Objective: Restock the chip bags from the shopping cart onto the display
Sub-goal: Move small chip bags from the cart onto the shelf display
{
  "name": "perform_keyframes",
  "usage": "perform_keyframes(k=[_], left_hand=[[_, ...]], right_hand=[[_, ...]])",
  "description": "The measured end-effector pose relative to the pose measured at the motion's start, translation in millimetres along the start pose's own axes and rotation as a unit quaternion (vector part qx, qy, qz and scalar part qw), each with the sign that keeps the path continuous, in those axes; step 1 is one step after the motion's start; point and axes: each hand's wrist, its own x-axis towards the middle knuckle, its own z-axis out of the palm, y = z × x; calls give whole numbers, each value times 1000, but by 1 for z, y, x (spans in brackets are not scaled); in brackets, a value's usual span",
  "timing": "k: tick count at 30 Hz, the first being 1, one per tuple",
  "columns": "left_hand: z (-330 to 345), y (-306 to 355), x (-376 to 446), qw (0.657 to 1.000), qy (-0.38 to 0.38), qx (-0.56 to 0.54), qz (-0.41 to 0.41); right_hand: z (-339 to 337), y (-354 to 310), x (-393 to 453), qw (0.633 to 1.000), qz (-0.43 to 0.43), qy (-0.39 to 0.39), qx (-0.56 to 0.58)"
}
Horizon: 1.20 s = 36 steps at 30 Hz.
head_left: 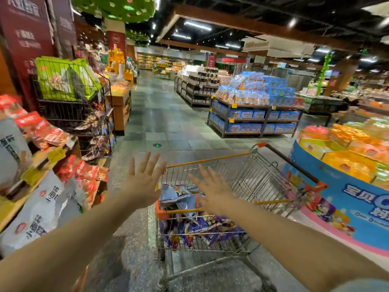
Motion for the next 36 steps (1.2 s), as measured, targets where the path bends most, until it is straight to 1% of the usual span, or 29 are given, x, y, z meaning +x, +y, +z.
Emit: perform_keyframes(k=[4,7,8,9,11,12,16,18,24,28,32,36], left_hand=[[40,-17,56,1000,22,-1,9],[68,-25,89,999,34,11,17],[80,-28,98,998,61,0,21],[90,-30,106,996,85,0,33],[112,-31,119,995,83,11,61],[123,-30,126,992,107,24,64],[160,-19,156,991,125,44,35],[173,-18,172,994,102,47,4],[200,-16,204,995,70,22,-66],[220,-13,204,994,30,39,-96],[226,-15,193,988,20,43,-145],[221,-24,187,983,17,50,-174]], right_hand=[[28,17,69,1000,15,-10,-8],[55,29,108,999,35,-24,17],[65,32,117,998,34,-38,22],[77,35,125,998,27,-54,24],[100,42,141,996,4,-81,30],[112,46,151,995,-5,-90,34],[153,65,198,991,-36,-128,31],[170,73,223,987,-62,-150,22],[207,95,271,964,-190,-180,-46],[239,105,287,934,-262,-212,-118],[264,103,304,913,-295,-241,-146],[277,97,317,909,-312,-230,-154]])
